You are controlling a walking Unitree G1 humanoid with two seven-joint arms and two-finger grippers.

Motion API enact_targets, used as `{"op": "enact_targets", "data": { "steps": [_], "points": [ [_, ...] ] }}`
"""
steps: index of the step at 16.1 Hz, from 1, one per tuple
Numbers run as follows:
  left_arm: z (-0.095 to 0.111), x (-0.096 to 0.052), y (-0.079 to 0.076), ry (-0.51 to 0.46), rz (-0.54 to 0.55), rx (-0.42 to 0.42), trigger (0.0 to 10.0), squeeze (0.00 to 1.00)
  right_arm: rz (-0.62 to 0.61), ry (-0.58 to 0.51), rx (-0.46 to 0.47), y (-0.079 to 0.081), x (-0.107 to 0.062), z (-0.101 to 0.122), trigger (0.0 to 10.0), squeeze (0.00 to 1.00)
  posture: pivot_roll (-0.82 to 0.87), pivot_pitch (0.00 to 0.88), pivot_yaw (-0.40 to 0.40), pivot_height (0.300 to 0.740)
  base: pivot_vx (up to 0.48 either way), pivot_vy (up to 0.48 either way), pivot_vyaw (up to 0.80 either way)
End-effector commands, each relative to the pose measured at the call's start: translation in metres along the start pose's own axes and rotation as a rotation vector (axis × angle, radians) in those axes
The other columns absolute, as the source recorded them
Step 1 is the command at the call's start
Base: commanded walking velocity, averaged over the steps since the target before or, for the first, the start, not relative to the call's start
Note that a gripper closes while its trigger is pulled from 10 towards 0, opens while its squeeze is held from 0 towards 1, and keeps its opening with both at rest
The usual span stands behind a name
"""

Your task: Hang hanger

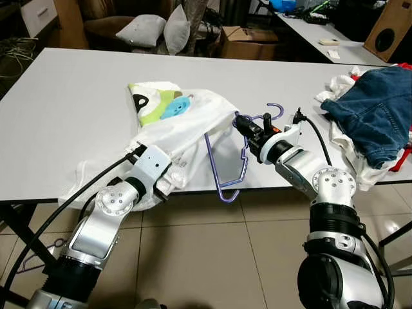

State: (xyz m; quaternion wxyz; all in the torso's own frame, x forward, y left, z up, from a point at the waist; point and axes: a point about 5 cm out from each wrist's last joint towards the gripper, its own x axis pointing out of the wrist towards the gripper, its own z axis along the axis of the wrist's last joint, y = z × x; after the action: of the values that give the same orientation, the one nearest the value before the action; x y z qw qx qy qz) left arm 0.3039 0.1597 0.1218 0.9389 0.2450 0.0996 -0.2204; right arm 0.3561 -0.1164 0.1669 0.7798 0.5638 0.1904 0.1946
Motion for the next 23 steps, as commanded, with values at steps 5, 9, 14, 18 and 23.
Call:
{"op": "enact_targets", "data": {
  "steps": [5,9,14,18,23],
  "points": [
    [0.014,-0.009,0.012,-0.116,-0.070,-0.068,0.0,0.00,-0.009,-0.028,-0.048,-0.004,0.001,0.002,10.0,0.00,0.08,0.000,-0.071,0.740,0.000,0.000,0.00],
    [0.032,-0.045,0.020,-0.214,-0.288,-0.085,0.0,0.00,0.015,-0.032,0.009,-0.011,0.014,-0.008,10.0,0.00,0.14,0.000,-0.071,0.740,0.000,0.000,0.00],
    [0.042,-0.069,0.003,-0.164,-0.501,-0.037,0.0,0.00,0.023,-0.088,0.242,-0.023,0.032,-0.023,10.0,0.00,0.22,0.000,-0.077,0.740,0.000,0.000,0.00],
    [0.051,-0.080,-0.015,-0.180,-0.599,-0.134,0.0,0.00,0.031,-0.181,0.364,-0.024,0.039,-0.023,10.0,0.00,0.26,0.000,-0.088,0.740,0.000,0.000,0.00],
    [0.091,-0.064,-0.024,-0.370,-0.590,-0.303,0.0,0.00,-0.009,-0.107,0.170,-0.014,0.052,-0.041,10.0,0.00,0.26,0.000,-0.099,0.740,0.000,0.000,0.00]
  ]
}}
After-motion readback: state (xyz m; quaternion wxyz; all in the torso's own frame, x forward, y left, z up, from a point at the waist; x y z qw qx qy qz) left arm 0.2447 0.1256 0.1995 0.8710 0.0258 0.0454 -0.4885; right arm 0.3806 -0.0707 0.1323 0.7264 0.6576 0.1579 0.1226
